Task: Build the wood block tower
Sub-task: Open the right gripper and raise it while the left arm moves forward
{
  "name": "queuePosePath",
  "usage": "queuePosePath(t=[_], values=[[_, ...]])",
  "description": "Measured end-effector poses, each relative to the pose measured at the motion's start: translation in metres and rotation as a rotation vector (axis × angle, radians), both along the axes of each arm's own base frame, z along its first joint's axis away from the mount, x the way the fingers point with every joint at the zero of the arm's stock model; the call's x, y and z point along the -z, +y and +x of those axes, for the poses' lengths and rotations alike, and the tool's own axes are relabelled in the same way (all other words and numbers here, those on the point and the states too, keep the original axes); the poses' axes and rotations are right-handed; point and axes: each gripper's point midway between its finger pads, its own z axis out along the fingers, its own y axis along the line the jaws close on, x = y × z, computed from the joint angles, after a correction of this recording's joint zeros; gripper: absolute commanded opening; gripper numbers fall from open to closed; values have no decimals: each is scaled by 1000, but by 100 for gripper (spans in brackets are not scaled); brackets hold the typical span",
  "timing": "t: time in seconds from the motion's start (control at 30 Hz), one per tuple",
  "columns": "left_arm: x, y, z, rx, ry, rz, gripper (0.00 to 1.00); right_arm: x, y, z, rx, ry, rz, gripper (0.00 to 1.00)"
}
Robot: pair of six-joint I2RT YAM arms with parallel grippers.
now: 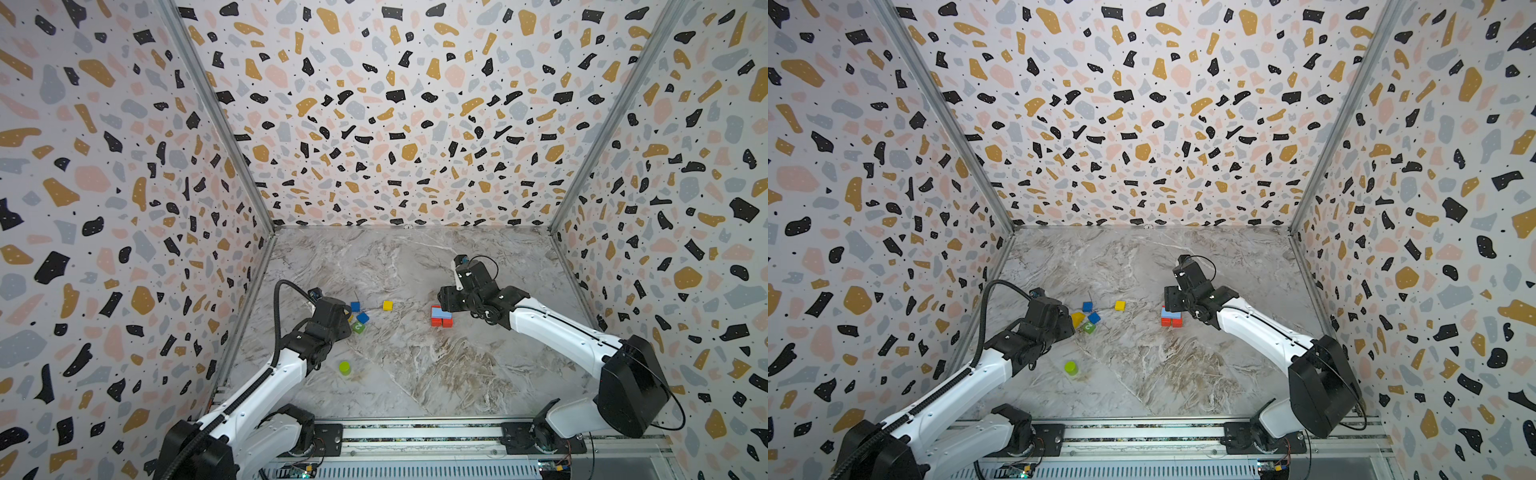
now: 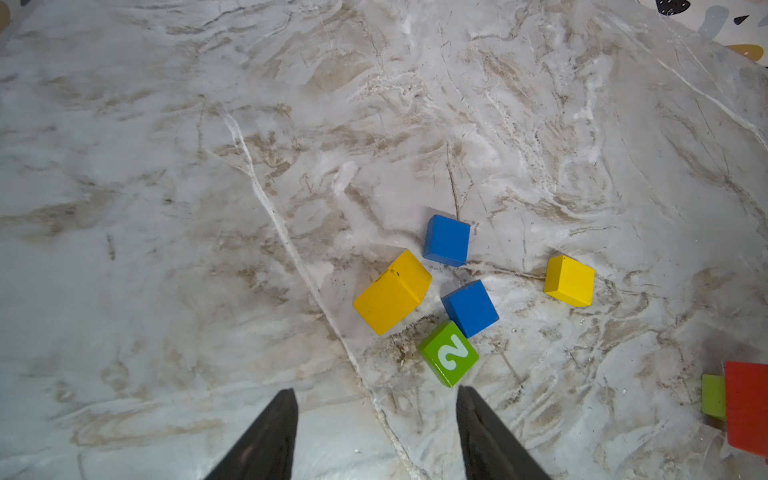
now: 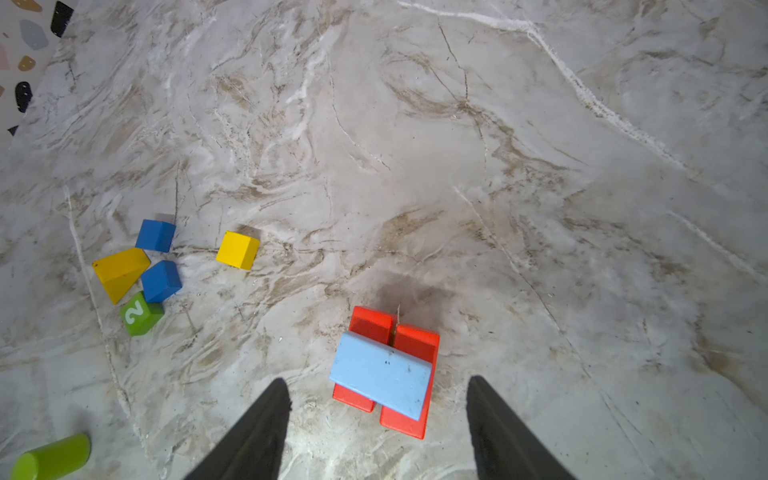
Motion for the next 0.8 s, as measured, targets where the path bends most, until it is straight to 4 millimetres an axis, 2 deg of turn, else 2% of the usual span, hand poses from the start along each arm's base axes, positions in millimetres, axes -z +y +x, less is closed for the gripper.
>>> queuePosePath(t=[0.23,0.53,0.8], values=[[-14,-14,0,53,43,45,57,1,-5,-9,-50,-16,65,69],[-4,-39,7,131,136,138,60,14,-14,-10,-69,-9,105,72],[10,-53,26,150,183,170,60,5,-31,-9,-53,-50,149,73]])
